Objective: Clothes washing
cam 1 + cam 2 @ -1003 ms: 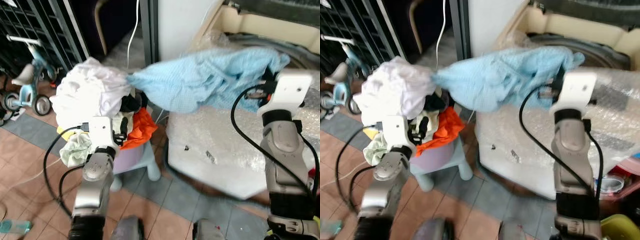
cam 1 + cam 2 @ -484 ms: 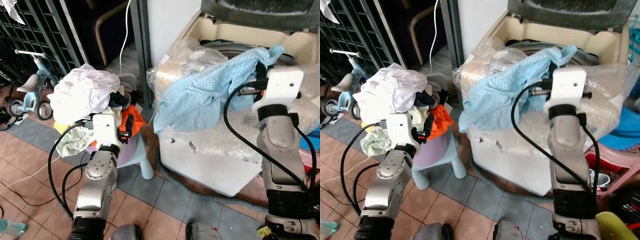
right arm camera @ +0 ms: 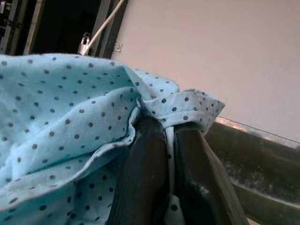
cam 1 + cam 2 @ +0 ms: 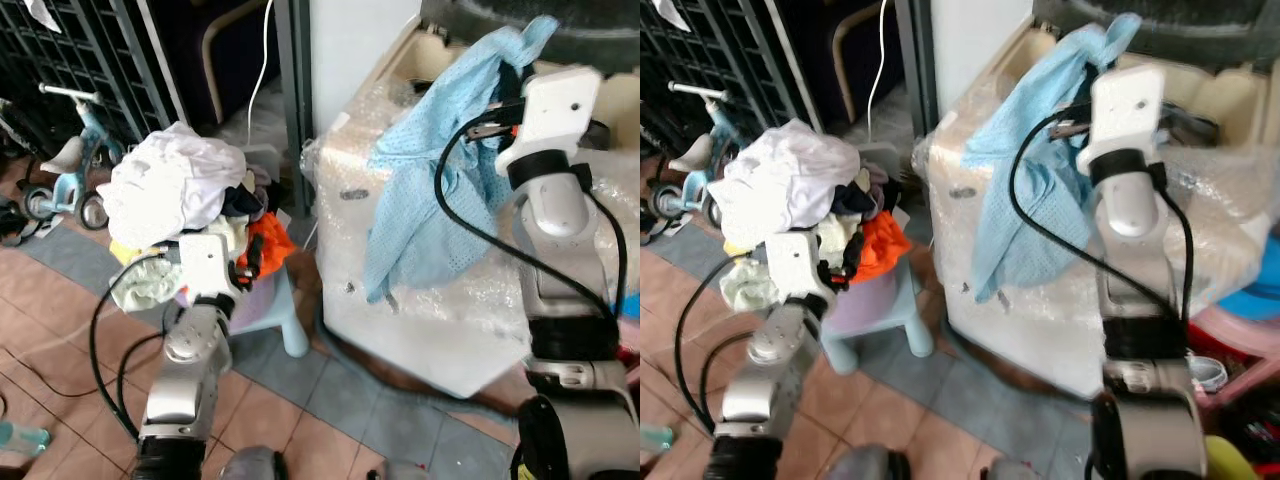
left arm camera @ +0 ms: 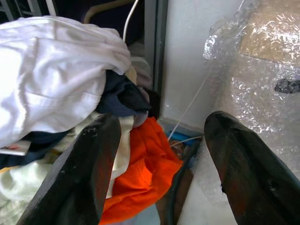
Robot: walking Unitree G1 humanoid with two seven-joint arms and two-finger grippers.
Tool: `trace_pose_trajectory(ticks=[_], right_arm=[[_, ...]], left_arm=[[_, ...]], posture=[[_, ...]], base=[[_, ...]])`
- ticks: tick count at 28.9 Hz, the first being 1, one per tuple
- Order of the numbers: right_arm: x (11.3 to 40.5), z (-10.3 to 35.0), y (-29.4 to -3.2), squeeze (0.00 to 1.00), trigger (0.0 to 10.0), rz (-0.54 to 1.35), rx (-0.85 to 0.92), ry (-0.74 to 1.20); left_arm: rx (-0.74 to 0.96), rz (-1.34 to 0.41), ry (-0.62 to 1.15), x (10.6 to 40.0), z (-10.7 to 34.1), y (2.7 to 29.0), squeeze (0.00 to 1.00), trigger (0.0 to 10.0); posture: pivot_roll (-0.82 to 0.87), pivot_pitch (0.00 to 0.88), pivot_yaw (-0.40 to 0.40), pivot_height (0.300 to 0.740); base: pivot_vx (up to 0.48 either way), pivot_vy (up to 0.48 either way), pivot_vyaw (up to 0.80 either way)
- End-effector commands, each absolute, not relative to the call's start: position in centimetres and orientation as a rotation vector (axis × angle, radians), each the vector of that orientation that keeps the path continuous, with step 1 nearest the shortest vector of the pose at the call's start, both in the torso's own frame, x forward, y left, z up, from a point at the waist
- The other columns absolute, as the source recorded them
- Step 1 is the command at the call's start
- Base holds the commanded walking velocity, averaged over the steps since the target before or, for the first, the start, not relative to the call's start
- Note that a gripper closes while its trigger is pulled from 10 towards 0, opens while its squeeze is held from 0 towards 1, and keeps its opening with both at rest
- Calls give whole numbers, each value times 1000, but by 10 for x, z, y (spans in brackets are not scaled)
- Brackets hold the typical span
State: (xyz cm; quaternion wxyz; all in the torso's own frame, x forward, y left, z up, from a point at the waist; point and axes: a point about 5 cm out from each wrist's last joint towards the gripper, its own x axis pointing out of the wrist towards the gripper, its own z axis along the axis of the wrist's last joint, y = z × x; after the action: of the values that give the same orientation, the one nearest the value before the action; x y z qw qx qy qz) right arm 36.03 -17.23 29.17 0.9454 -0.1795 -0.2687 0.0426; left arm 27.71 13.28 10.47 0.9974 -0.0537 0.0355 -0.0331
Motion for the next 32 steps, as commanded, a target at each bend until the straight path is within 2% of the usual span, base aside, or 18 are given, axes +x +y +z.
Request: trace_pose_trajectory(ticks=[1, 3, 6, 8, 9, 14, 18, 19, 26, 30, 32], right_arm=[[362, 306, -185, 0, 10000, 49, -359, -582], [370, 319, -190, 0, 10000, 21, -364, -585], [384, 351, -222, 0, 10000, -181, -299, -567], [383, 382, -253, 0, 10000, -340, -263, -606], [381, 388, -257, 0, 10000, -362, -272, -621], [378, 398, -266, 0, 10000, -379, -298, -643], [392, 365, -251, 0, 10000, -203, -257, -526], [395, 351, -244, 1000, 10000, -132, -247, -484], [399, 295, -214, 1000, 10000, 243, -248, -300], [389, 282, -215, 1000, 10000, 332, -271, -275], [386, 282, -224, 1000, 10000, 294, -267, -292]], left_arm=[[-111, -93, 67, 278, 107, 126, 0, 10000], [-111, -94, 66, 279, 107, 126, 0, 10000], [-118, -86, 80, 280, 106, 124, 0, 10000], [-121, -78, 81, 279, 105, 123, 0, 10000], [-121, -77, 82, 279, 105, 123, 0, 10000], [-116, -66, 90, 275, 103, 125, 0, 10000], [-117, -63, 92, 275, 102, 124, 0, 10000], [-117, -64, 93, 275, 103, 124, 0, 10000], [-115, -63, 98, 276, 103, 125, 0, 10000], [-113, -61, 99, 277, 103, 126, 0, 10000], [-114, -60, 102, 278, 102, 124, 0, 10000]], posture=[[-68, 75, 64, 740], [-69, 74, 64, 740], [-63, 70, 57, 740], [-56, 68, 52, 740], [-54, 68, 49, 740], [-51, 69, 42, 740], [-51, 75, 40, 740], [-51, 77, 43, 740], [-58, 86, 53, 740], [-67, 85, 55, 740], [-72, 83, 56, 740]], base=[[480, 0, 0], [480, 0, 0], [126, 0, -279], [0, 0, -200], [0, 0, 0], [0, 0, 0], [0, 0, 0], [0, 0, 0], [0, 0, 0], [0, 0, 0], [0, 0, 0]])
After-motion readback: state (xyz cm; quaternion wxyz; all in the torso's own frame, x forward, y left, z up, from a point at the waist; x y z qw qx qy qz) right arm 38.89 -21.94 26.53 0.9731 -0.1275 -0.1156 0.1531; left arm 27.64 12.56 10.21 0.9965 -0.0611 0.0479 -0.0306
